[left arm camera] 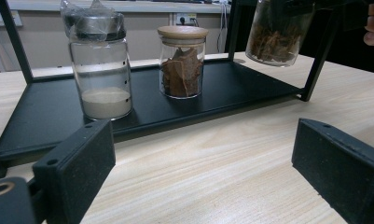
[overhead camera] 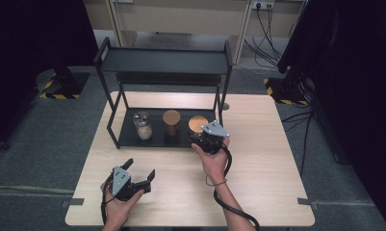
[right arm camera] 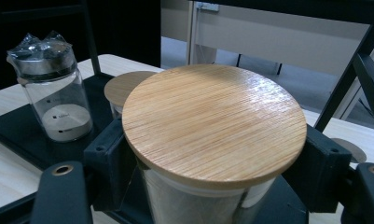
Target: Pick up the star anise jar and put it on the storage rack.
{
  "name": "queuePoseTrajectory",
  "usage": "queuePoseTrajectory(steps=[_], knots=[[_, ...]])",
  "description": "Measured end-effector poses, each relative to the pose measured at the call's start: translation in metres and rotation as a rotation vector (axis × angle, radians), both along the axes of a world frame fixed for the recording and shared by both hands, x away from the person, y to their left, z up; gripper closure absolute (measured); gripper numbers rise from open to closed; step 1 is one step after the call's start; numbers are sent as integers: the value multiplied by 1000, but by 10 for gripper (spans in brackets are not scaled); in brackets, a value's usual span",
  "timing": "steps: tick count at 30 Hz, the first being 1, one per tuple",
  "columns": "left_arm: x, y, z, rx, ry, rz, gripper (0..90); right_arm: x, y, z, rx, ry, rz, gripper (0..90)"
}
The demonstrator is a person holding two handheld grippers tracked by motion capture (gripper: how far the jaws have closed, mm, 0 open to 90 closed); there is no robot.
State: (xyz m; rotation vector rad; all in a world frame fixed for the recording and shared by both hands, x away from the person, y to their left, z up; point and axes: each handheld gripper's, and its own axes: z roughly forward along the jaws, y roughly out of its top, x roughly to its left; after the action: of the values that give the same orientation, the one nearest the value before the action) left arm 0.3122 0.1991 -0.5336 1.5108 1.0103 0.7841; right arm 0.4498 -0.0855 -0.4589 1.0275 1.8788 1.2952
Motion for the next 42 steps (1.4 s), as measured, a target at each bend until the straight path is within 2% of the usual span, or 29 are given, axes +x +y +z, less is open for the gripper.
queuePoseTrajectory(steps=[13,20,42], knots=[[0,0,0,2,-4,-1,54,8,11,2,-14,1,1,258],[0,0,0,1,-3,-2,54,15,16,0,-45,3,-1,258],[-1,-1,0,0,-4,-4,54,31,24,-2,-67,18,-18,258]])
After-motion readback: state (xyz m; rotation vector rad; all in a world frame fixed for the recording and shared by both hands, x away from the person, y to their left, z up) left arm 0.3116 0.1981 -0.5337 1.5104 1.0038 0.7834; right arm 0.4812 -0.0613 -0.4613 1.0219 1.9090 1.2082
